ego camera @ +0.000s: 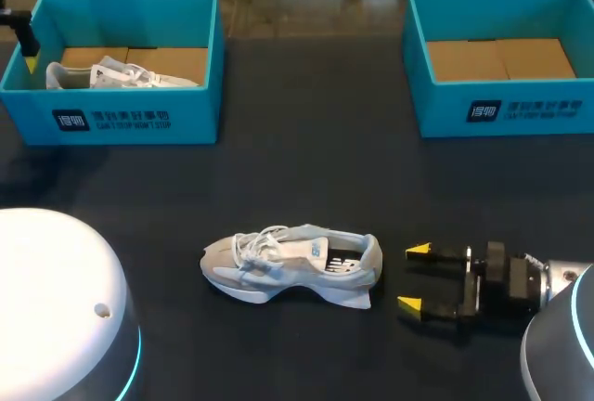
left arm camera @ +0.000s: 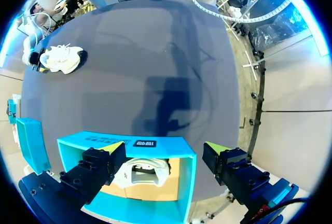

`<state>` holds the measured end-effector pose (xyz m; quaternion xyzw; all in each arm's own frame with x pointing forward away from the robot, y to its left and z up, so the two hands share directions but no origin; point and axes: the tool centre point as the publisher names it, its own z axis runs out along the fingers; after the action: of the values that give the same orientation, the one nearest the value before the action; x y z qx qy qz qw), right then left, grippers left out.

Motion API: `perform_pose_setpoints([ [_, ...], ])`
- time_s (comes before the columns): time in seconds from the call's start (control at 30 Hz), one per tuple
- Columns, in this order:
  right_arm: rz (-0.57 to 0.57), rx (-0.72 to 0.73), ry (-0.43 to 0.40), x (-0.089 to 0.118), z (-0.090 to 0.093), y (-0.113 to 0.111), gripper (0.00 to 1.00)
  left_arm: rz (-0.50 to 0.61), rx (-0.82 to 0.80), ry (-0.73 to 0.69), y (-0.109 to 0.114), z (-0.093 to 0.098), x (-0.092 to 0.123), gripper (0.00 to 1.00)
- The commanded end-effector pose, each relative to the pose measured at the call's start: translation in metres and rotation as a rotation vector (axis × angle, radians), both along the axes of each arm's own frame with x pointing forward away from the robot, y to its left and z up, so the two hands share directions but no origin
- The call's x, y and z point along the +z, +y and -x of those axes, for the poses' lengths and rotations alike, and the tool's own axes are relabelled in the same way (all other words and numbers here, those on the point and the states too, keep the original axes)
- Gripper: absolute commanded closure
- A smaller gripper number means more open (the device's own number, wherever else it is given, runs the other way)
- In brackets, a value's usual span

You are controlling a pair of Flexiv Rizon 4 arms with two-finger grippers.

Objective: Take the shoe out of the shoebox, open the shoe tongue, remove and reinsert the insole, then place the shoe into the shoebox

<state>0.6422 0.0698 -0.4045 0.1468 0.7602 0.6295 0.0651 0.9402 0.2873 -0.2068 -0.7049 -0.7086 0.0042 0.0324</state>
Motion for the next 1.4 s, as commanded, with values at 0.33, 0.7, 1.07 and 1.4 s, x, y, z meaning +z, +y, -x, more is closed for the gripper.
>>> perform_pose_setpoints([
  [0.33, 0.012, -0.034, 0.016, -0.004, -0.007, 0.031, 0.00, -0.002, 0.000, -0.003, 0.000, 0.001, 0.000, 0.00],
  [0.7, 0.007, -0.020, 0.020, -0.009, -0.015, 0.047, 0.00, -0.002, 0.000, -0.003, 0.000, 0.001, 0.000, 0.00],
  [1.07, 0.006, 0.004, 0.007, -0.006, -0.021, 0.063, 0.00, -0.002, 0.000, -0.003, 0.000, 0.001, 0.000, 0.00],
  [1.4, 0.009, 0.032, -0.008, -0.008, -0.023, 0.075, 0.00, -0.002, 0.000, -0.003, 0.000, 0.001, 0.000, 0.00],
])
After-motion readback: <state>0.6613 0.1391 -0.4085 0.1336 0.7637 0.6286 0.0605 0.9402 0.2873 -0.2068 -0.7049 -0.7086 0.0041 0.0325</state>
